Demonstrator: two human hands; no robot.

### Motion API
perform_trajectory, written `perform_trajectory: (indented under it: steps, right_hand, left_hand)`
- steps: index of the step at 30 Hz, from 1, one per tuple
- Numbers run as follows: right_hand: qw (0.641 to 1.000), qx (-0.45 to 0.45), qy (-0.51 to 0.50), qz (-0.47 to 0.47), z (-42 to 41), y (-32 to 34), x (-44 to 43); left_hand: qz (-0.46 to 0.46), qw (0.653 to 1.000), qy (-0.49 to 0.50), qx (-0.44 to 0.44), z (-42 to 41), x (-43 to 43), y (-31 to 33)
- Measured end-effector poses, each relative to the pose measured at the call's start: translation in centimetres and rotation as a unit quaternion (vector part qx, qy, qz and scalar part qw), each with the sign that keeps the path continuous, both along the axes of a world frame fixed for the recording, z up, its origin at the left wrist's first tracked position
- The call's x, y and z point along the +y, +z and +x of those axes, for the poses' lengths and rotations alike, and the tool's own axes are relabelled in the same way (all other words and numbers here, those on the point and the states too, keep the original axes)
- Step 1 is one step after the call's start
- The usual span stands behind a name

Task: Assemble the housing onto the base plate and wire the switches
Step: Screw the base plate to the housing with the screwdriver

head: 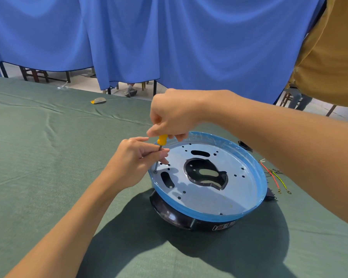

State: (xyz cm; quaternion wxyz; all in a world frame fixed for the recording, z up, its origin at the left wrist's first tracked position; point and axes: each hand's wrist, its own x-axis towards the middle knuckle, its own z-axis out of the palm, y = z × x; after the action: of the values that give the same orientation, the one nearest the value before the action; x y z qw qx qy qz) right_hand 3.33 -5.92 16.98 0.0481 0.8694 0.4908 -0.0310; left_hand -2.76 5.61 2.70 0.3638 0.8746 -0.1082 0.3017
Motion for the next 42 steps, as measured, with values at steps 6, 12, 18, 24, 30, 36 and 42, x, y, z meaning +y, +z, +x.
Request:
perform_trajectory:
  steps: [6, 12, 18, 24, 30, 36, 42]
  right_hand:
    - [0.998, -0.036, 0.05, 0.032, 0.2, 0.5, 0.3]
    - [0.992, -0.085, 0.064, 0.063, -0.1, -0.6, 0.4]
    - [0.997, -0.051, 0.057, 0.017, 0.0, 0.1, 0.1]
    - [0.992, -0.096, 0.057, 0.055, -0.2, -0.7, 0.2]
    - [0.997, -0.061, 0.043, 0.034, -0.2, -0.1, -0.2]
    - [0.994, -0.082, 0.06, 0.037, -0.3, 0.0, -0.3]
    - [0.995, -0.079, 0.03, 0.048, -0.1, -0.5, -0.2]
  left_hand:
    - [-0.073, 0.993, -0.053, 0.073, -0.3, 0.5, 0.0]
    - [-0.069, 0.997, 0.002, 0.031, 0.0, 0.1, -0.3]
    - [-0.056, 0.993, -0.047, 0.095, -0.3, 0.4, 0.3]
    - [-0.088, 0.994, -0.023, 0.055, -0.1, 0.5, -0.2]
    - [-0.109, 0.989, -0.063, 0.08, -0.3, 0.4, 0.1]
    - [-0.129, 0.986, -0.051, 0.093, -0.2, 0.3, -0.1]
    - [-0.145, 0.983, -0.056, 0.101, -0.1, 0.3, -0.2]
